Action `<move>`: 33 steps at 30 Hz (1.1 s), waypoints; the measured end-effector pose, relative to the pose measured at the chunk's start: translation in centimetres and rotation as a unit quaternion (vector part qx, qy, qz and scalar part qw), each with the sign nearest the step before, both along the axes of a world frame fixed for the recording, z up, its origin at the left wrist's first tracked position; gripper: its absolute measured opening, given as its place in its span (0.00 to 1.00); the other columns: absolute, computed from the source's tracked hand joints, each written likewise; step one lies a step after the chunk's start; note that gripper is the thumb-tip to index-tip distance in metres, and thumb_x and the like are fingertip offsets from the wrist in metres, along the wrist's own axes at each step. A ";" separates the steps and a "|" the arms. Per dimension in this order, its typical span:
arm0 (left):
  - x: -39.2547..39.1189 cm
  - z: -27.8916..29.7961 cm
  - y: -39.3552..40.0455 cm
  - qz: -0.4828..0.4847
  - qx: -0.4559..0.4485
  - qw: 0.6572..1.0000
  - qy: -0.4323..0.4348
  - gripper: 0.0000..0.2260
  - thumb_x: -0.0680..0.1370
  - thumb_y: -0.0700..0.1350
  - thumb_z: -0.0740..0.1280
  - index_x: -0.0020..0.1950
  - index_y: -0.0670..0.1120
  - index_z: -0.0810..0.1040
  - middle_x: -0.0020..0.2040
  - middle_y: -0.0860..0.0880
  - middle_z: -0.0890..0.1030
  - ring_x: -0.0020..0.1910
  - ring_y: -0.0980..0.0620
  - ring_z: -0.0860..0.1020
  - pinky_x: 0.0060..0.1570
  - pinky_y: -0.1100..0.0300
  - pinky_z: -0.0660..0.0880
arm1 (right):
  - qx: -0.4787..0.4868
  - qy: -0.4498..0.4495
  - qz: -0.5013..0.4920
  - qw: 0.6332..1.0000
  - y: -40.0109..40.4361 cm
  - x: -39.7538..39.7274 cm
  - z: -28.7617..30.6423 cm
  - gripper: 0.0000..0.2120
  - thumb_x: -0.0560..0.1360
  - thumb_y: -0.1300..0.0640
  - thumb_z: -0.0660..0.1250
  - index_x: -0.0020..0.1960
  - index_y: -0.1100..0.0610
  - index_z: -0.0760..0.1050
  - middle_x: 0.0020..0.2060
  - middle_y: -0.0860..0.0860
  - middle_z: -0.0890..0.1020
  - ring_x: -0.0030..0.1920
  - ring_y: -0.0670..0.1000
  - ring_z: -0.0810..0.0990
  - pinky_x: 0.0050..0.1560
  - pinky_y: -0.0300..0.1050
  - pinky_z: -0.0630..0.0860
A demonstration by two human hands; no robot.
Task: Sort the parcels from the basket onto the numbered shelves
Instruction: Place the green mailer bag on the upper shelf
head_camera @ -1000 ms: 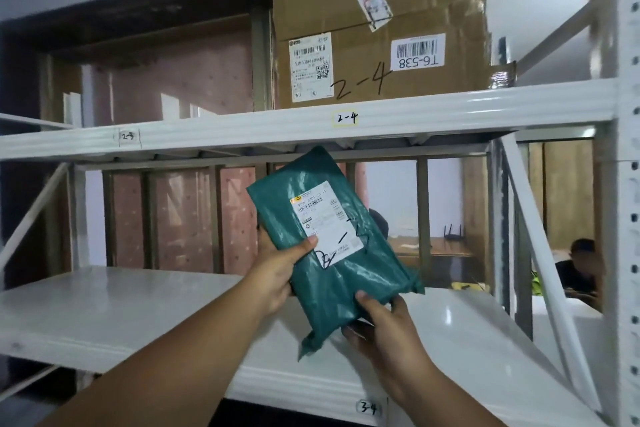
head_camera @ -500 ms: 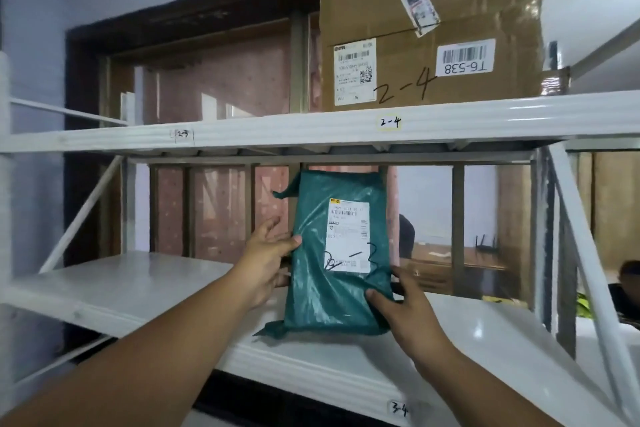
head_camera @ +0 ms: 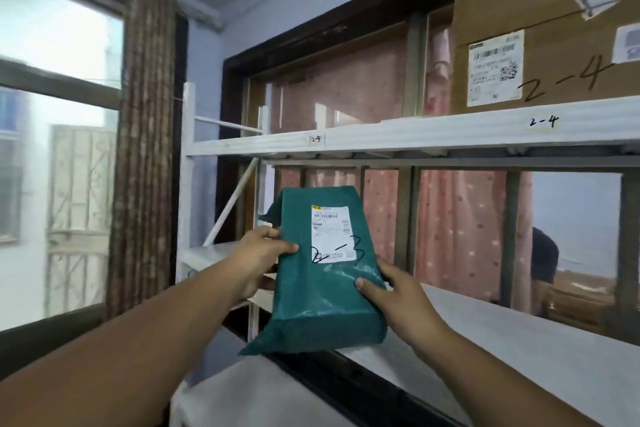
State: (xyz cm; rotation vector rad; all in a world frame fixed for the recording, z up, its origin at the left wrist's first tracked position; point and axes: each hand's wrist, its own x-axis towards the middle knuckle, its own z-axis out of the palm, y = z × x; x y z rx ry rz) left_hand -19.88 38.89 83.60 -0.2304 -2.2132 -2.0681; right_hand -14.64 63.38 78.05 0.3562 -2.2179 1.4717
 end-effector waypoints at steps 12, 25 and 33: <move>7.7 5.8 -13.4 0.152 0.012 0.987 0.055 0.06 0.80 0.34 0.69 0.48 0.43 0.75 0.48 0.40 0.84 0.43 0.40 0.83 0.41 0.45 0.84 | 0.036 0.034 0.185 0.981 -13.0 -1.7 6.2 0.18 0.79 0.53 0.71 0.68 0.43 0.76 0.56 0.41 0.84 0.46 0.36 0.84 0.45 0.33 0.80; 7.4 19.2 -13.9 0.191 0.019 0.956 0.221 0.13 0.79 0.33 0.66 0.63 0.39 0.73 0.47 0.43 0.80 0.41 0.44 0.82 0.25 0.58 0.78 | 0.080 0.193 0.134 0.969 -14.8 -2.0 20.8 0.23 0.77 0.45 0.71 0.72 0.43 0.74 0.60 0.43 0.83 0.55 0.47 0.83 0.59 0.54 0.81; 2.2 26.1 -9.1 0.104 0.079 0.944 0.303 0.20 0.79 0.34 0.69 0.69 0.45 0.71 0.55 0.44 0.83 0.50 0.44 0.86 0.45 0.49 0.85 | 0.067 0.250 0.048 0.965 -10.9 -3.0 30.3 0.19 0.81 0.57 0.69 0.71 0.50 0.74 0.53 0.42 0.82 0.56 0.48 0.83 0.64 0.54 0.79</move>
